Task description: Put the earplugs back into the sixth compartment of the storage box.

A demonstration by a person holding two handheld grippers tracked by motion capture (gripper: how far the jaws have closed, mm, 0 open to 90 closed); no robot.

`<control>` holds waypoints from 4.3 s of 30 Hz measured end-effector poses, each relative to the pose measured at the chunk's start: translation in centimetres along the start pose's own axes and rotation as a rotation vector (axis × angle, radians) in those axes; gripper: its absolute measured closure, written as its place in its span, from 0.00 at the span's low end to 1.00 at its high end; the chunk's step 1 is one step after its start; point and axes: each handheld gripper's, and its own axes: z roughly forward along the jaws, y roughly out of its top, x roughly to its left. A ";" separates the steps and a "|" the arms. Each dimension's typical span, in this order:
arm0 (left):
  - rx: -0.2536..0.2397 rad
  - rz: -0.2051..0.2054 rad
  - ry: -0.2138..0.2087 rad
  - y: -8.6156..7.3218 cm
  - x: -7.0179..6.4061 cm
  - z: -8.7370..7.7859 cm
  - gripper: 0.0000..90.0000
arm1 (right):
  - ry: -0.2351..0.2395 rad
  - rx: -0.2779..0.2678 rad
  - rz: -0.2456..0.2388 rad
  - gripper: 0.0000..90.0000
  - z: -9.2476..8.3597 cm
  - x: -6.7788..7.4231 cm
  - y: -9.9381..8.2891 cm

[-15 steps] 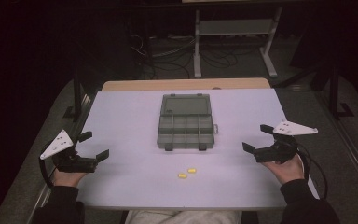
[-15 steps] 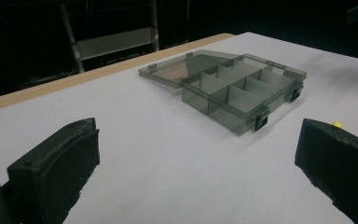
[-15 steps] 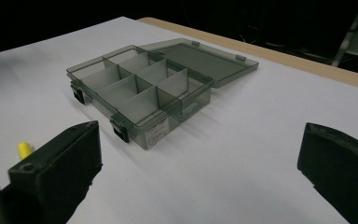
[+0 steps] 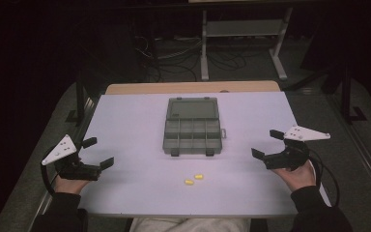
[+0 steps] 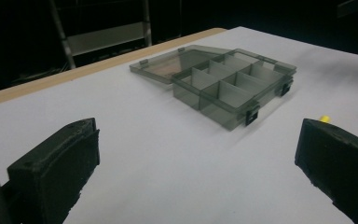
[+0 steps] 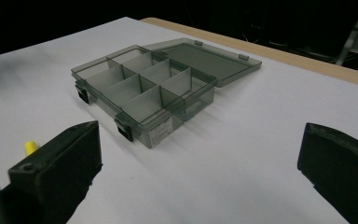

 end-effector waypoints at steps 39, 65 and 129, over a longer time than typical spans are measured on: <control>0.176 0.204 -0.144 6.3 -3.2 5.5 0.00 | 0.001 0.018 -0.007 0.00 0.1 0.1 0.0; 0.284 0.274 -0.266 6.5 -5.9 10.6 0.00 | 0.025 0.042 -0.026 0.00 0.5 0.4 -0.1; 0.578 0.469 -0.577 2.1 -14.4 19.6 0.22 | 0.049 0.081 -0.042 0.00 1.0 0.7 -0.2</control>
